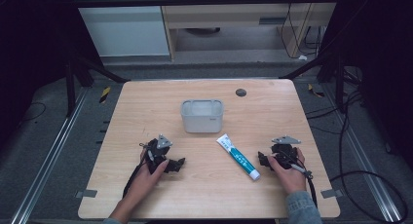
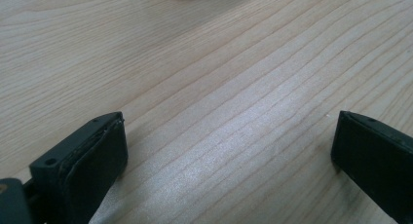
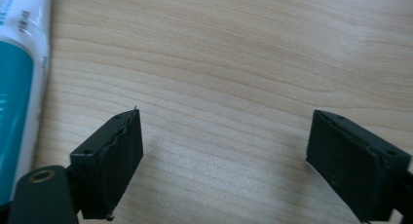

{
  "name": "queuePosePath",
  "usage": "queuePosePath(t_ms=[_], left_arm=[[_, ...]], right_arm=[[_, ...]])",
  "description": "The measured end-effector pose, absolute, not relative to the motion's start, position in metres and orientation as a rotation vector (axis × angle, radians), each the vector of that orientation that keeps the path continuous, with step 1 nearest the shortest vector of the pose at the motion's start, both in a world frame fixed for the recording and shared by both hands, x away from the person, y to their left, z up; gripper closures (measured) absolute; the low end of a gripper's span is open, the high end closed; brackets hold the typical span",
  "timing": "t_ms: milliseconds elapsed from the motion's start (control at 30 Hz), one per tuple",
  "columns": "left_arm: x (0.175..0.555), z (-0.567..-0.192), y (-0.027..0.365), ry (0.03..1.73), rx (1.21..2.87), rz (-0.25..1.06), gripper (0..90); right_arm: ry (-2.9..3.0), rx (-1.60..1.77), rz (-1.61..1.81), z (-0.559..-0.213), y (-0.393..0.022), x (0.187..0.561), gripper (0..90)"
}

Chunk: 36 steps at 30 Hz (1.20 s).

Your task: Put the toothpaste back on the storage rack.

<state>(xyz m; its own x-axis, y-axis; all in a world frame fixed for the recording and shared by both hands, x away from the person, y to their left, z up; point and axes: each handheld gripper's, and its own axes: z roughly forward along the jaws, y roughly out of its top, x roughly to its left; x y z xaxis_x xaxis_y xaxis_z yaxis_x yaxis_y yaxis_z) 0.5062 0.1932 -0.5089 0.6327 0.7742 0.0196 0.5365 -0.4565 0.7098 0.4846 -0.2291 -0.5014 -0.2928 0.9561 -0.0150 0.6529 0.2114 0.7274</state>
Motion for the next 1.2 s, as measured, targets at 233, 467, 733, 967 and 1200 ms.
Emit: queuePosePath(t_ms=[233, 467, 733, 967, 1200], left_arm=[[0.506, -0.509, 0.193, 1.019, 2.171, 0.448, 0.0], [0.507, -0.509, 0.193, 1.014, 2.173, 0.447, 0.0], [0.507, -0.509, 0.194, 1.013, 2.175, 0.447, 0.0], [0.507, -0.509, 0.193, 1.019, 2.171, 0.450, 0.0], [0.507, -0.509, 0.193, 1.021, 2.170, 0.450, 0.0]], right_arm=[[2.112, 1.417, 0.883, -0.474, -0.220, 0.478, 21.8], [2.252, 1.269, 0.826, -0.446, -0.188, 0.479, 33.2], [2.403, 1.180, 0.761, -0.434, -0.153, 0.486, 38.4], [2.461, 1.176, 0.728, -0.438, -0.140, 0.495, 34.5], [2.519, 1.167, 0.684, -0.444, -0.128, 0.503, 27.8]])
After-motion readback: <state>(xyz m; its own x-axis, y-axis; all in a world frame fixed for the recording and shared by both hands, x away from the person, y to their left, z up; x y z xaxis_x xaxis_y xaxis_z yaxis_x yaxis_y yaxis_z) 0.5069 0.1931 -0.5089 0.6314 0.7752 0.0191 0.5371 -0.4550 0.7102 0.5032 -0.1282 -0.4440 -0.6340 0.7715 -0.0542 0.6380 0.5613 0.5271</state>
